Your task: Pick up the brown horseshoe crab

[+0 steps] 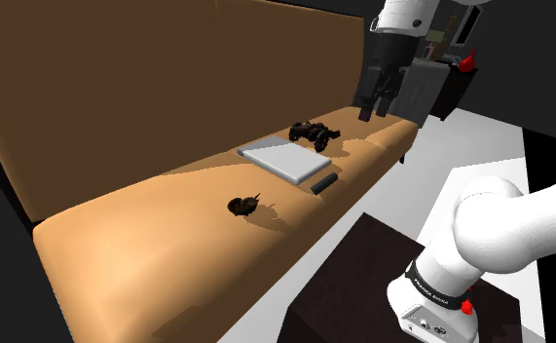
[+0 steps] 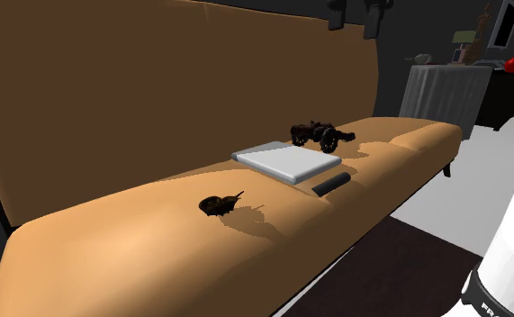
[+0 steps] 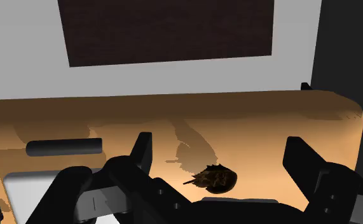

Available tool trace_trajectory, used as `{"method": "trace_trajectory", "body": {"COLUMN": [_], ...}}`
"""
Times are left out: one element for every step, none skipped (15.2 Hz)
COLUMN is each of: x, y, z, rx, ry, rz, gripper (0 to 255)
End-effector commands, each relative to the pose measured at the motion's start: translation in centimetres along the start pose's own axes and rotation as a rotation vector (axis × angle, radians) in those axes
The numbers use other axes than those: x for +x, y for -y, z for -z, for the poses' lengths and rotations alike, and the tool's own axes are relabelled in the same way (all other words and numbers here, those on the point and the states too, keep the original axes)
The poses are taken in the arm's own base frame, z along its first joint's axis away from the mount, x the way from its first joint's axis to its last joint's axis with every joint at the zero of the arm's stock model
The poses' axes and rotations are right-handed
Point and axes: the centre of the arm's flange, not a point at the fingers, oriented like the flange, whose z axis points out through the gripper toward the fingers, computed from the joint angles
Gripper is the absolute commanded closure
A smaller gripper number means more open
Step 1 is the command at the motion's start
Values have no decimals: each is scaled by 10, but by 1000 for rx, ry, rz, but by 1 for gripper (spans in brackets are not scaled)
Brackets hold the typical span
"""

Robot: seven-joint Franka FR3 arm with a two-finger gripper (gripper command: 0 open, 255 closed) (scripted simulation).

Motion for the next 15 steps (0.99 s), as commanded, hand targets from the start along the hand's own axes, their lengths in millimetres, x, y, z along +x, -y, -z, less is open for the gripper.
{"method": "trace_trajectory", "body": {"x": [0, 6, 12, 18, 25, 32, 39, 46, 54, 61, 69, 77, 86, 94, 103], "y": [0, 8, 15, 23, 29, 36, 43, 49, 54, 60, 65, 70, 74, 78, 82], "z": [0, -10, -19, -29, -38, -48, -58, -67, -77, -87, -97, -106, -116, -126, -136], "rx": [0, -6, -11, -17, -23, -29, -34, -40, -46, -51, -57, -63, -68, -74, -80], "ry": [0, -2, -3, -5, -6, -8, -9, -11, -13, -14, -16, -17, -19, -20, -22], "rz": [0, -34, -69, -103, -137, -171, -206, -240, -274, -308, -343, -377, -411, -445, -480], "gripper": [0, 0, 0, 0, 0, 0, 0, 0, 0, 0, 0, 0, 0, 0, 0]}}
